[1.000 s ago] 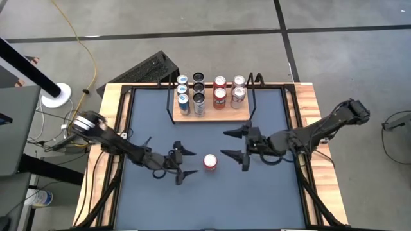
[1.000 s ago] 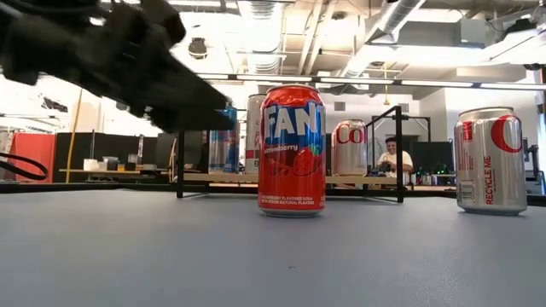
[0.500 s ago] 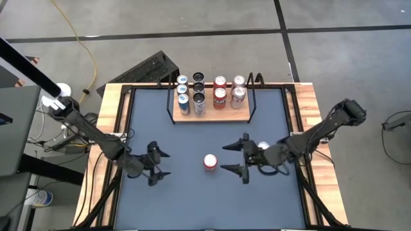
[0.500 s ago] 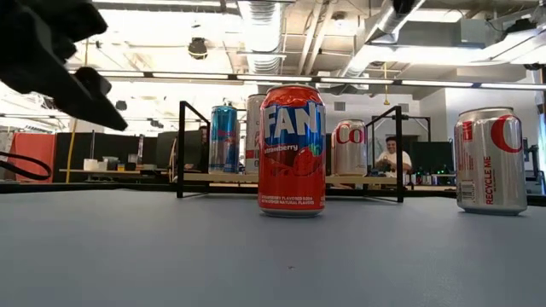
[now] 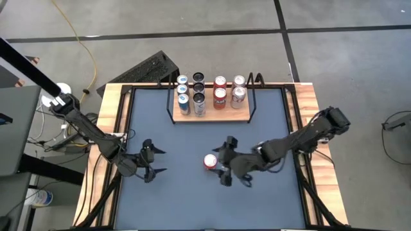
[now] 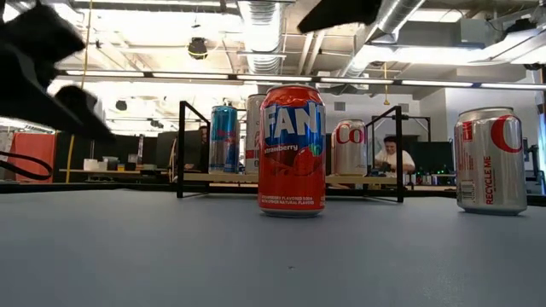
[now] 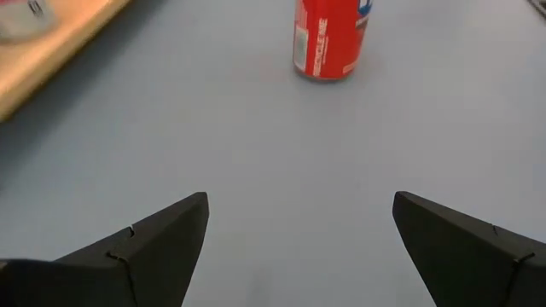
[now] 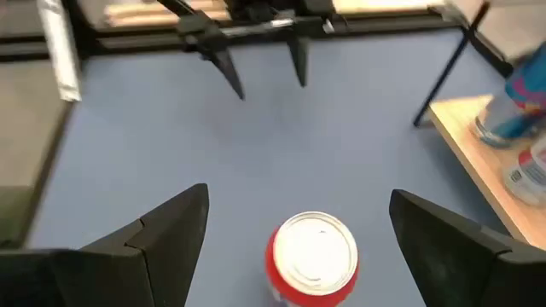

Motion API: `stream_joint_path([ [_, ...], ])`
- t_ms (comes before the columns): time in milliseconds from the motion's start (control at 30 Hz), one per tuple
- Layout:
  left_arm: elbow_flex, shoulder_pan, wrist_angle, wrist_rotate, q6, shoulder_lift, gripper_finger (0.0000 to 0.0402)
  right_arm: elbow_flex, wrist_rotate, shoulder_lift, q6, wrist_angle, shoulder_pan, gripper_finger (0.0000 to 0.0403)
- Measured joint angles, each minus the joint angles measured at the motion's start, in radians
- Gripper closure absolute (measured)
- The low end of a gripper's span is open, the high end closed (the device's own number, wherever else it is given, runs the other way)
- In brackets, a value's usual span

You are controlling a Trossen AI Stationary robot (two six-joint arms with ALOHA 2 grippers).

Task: Place canned beverage on shelf
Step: Put the orange soda can on the shelf aligned with the other orange soda cans

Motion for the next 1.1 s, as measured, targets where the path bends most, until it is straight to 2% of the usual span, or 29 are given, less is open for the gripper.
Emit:
stream_joint_path([
  [167,-0.152,0.0,0.291,0.042,0.014,0.0,0.004,0.119,-0.041,0.096,0.03,-0.14,-0.038,0.0051],
  [267,-0.213,0.001,0.386,0.053,0.017,0.001,0.004,0.147,-0.081,0.14,0.054,-0.182,-0.062,0.0051],
  [400,-0.211,0.001,0.357,0.051,0.021,-0.006,0.004,0.149,-0.121,0.166,0.107,-0.222,-0.097,0.0051],
  [700,-0.211,0.001,0.349,0.051,0.054,-0.018,0.004,0.136,-0.116,0.163,0.122,-0.214,-0.099,0.0051],
  [1100,-0.211,0.001,0.336,0.052,0.046,-0.017,0.004,0.11,-0.15,0.289,0.14,-0.17,-0.106,0.0051],
])
